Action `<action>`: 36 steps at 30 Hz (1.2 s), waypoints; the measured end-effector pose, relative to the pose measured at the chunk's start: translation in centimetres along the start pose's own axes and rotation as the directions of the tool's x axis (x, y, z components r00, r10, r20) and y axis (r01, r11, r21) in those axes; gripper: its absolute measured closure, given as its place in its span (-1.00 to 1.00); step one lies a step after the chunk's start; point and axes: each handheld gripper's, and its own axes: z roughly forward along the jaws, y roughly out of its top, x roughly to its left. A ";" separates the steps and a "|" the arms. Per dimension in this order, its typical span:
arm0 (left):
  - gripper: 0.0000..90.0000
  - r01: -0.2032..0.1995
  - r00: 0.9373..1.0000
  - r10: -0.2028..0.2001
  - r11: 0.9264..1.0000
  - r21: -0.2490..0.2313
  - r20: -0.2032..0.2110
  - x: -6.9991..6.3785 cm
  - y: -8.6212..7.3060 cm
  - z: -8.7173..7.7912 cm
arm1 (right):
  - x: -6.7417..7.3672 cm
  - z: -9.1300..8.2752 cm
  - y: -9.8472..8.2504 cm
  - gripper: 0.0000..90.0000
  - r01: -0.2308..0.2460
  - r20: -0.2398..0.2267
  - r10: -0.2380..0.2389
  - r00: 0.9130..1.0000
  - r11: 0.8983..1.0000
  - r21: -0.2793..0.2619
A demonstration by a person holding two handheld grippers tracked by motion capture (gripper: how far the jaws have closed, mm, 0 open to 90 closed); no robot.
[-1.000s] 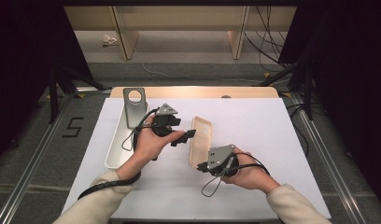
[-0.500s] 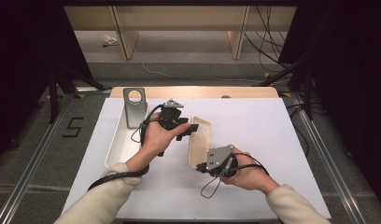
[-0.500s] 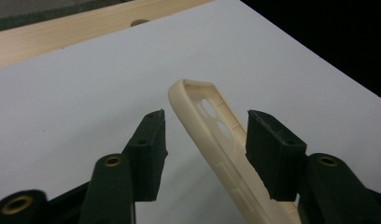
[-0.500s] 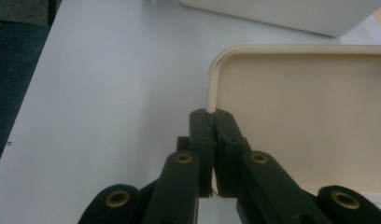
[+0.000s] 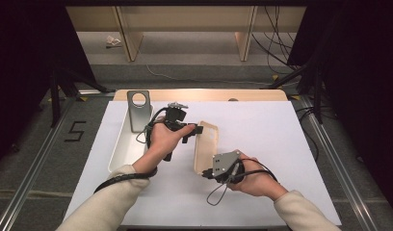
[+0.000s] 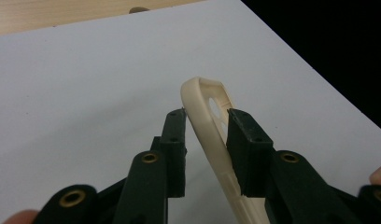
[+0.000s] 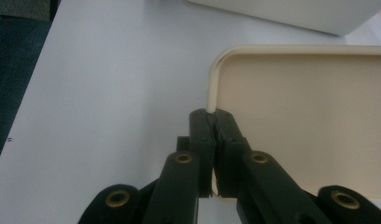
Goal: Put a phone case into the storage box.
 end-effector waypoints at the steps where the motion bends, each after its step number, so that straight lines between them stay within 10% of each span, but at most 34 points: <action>1: 0.54 0.003 1.000 -0.003 1.000 -0.002 0.003 0.0 0.0 0.0 | 0.0 0.0 0.0 0.97 0.000 -0.003 0.000 1.000 1.000 0.002; 14: 0.79 0.057 0.994 -0.054 0.998 -0.032 0.096 -1.1 0.1 -0.6 | 0.0 0.4 -0.3 0.97 0.007 -0.002 -0.007 1.000 0.999 0.033; 25: 0.86 -0.015 0.997 0.020 0.998 -0.063 0.073 -1.7 0.2 -1.0 | -0.3 0.4 -0.5 0.93 -0.008 0.020 0.007 1.000 0.999 0.034; 36: 0.86 -0.089 0.995 0.095 0.988 -0.126 0.040 -1.4 0.3 -1.9 | -0.7 -0.3 -0.7 0.06 -0.114 0.142 0.120 0.983 0.992 -0.052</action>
